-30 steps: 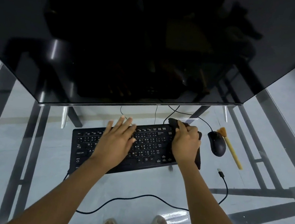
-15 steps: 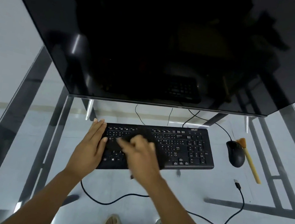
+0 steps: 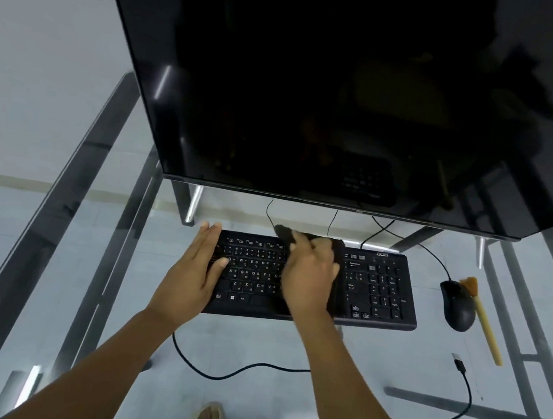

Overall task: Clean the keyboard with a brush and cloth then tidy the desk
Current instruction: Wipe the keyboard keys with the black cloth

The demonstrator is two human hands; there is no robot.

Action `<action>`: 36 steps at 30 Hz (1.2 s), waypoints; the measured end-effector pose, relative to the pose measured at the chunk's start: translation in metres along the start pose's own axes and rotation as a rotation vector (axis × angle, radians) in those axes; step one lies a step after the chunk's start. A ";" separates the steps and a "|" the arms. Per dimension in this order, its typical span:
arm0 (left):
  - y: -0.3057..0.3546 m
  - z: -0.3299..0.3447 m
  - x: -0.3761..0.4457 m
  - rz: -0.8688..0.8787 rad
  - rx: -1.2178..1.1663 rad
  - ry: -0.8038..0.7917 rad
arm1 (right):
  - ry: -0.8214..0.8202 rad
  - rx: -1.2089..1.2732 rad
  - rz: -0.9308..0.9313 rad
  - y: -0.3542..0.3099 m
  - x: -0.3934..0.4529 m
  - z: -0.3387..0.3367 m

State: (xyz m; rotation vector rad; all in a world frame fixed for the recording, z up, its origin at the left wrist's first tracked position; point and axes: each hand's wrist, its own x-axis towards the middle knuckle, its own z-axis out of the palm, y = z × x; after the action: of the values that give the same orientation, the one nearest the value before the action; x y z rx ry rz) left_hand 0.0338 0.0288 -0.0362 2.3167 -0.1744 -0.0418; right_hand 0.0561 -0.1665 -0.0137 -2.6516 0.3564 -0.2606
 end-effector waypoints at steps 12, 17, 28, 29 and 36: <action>0.001 -0.004 -0.009 -0.034 -0.201 0.097 | -0.276 -0.038 -0.602 -0.049 -0.043 0.012; -0.003 -0.004 -0.010 -0.019 -0.202 0.075 | -0.158 -0.014 -0.260 -0.041 -0.008 0.022; -0.007 -0.001 -0.008 -0.006 -0.090 0.079 | -0.154 -0.004 -0.374 0.014 -0.029 -0.007; -0.008 -0.001 -0.008 -0.004 -0.089 0.080 | -0.185 -0.010 -0.434 0.004 -0.039 -0.004; -0.006 0.000 -0.010 -0.010 -0.047 0.074 | -0.408 -0.025 -0.585 0.001 -0.059 -0.011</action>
State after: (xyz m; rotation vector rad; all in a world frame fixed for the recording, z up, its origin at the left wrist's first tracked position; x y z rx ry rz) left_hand 0.0245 0.0347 -0.0410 2.2679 -0.1226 0.0346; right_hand -0.0021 -0.1544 -0.0115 -2.6844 -0.5536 0.1138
